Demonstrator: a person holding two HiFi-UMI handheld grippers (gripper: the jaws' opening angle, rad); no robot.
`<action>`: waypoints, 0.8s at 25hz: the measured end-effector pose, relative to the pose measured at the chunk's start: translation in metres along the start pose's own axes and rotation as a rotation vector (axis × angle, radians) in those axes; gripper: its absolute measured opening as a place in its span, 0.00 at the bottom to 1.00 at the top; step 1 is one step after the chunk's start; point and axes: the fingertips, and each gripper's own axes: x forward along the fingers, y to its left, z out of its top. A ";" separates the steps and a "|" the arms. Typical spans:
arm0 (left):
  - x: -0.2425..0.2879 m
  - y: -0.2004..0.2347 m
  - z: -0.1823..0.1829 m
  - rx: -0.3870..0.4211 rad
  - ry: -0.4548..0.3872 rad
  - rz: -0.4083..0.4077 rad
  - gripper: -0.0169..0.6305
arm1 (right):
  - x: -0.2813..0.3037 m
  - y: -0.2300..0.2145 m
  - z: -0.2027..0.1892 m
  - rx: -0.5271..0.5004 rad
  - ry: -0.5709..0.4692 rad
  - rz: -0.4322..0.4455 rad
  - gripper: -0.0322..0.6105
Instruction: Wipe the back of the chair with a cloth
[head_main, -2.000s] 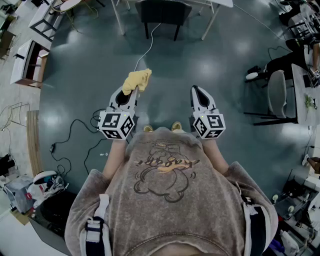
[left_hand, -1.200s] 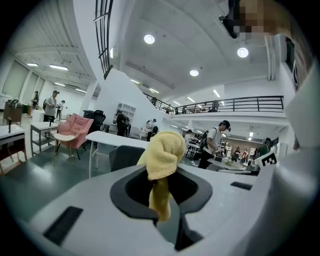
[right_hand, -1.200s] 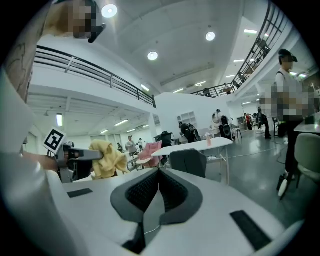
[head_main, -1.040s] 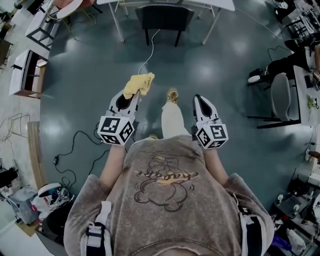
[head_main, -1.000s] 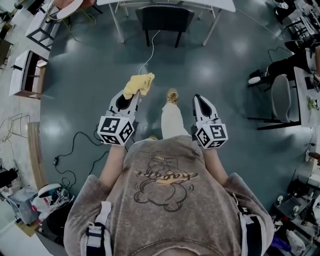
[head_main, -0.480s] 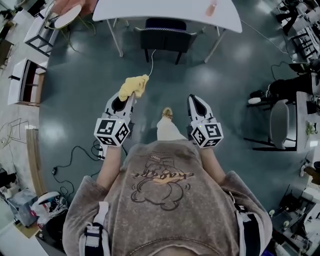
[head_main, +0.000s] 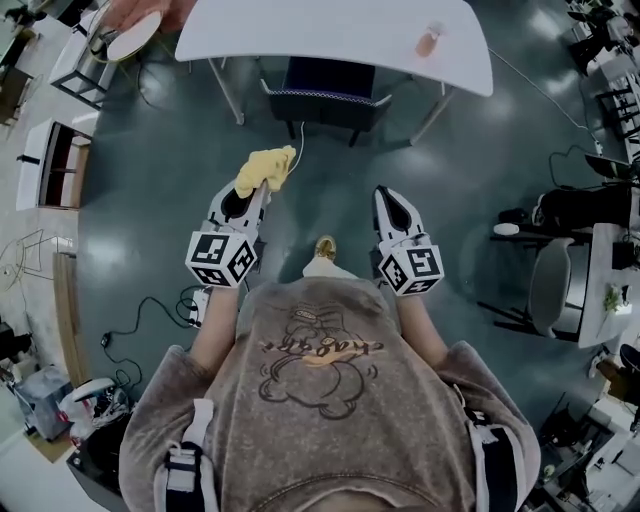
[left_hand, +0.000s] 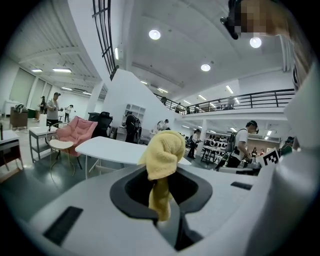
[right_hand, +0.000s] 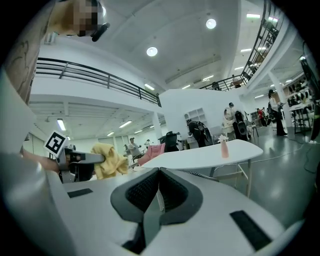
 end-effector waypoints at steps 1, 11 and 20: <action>0.007 0.000 0.002 0.001 0.000 0.005 0.14 | 0.005 -0.006 0.002 0.002 0.002 0.003 0.09; 0.039 0.028 0.017 0.013 -0.007 0.041 0.14 | 0.045 -0.029 0.008 0.016 0.033 0.009 0.09; 0.071 0.063 -0.014 0.006 0.065 0.027 0.15 | 0.068 -0.036 -0.019 0.029 0.085 -0.027 0.09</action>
